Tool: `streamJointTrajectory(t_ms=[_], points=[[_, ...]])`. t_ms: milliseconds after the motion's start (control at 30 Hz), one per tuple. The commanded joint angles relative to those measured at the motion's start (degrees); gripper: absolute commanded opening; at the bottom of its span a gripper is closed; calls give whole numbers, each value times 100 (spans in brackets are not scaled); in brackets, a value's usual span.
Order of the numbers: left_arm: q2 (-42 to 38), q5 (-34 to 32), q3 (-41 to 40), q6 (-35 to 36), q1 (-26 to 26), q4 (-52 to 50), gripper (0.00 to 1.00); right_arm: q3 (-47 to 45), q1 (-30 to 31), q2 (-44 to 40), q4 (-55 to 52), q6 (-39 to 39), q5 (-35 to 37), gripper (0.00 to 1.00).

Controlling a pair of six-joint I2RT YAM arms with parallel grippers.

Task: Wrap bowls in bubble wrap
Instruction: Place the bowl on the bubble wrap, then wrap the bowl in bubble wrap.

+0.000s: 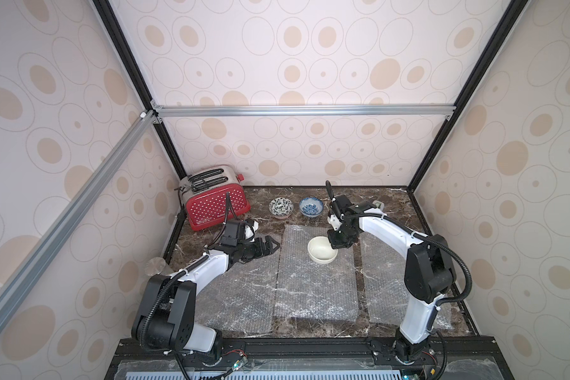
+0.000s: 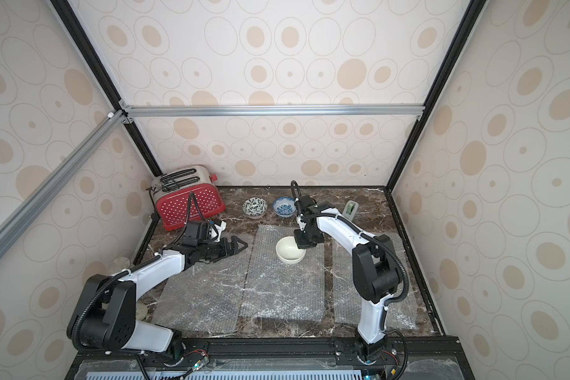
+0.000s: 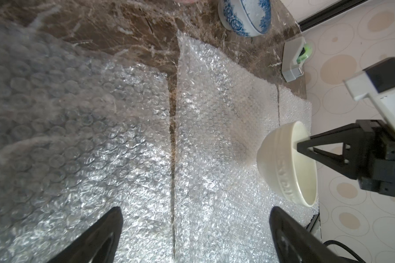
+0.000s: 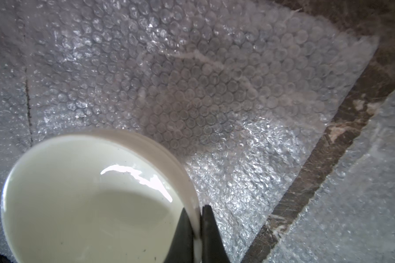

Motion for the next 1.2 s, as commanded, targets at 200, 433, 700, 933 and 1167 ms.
streamJointTrajectory(t_ms=[200, 433, 700, 933, 1167], points=[[-101, 30, 297, 65, -374, 23, 99, 12, 152, 218, 412, 97, -45, 2], [123, -80, 612, 278, -897, -95, 99, -21, 164, 182, 288, 30, 321, 24], [315, -117, 794, 182, -1115, 89, 99, -240, -161, -559, 430, 91, 375, 33], [658, -154, 947, 51, -1474, 318, 94, -369, -1329, -103, 855, 421, -87, 32], [843, -242, 1059, -14, -1768, 325, 91, -401, -1859, 499, 1515, 645, -435, 32]])
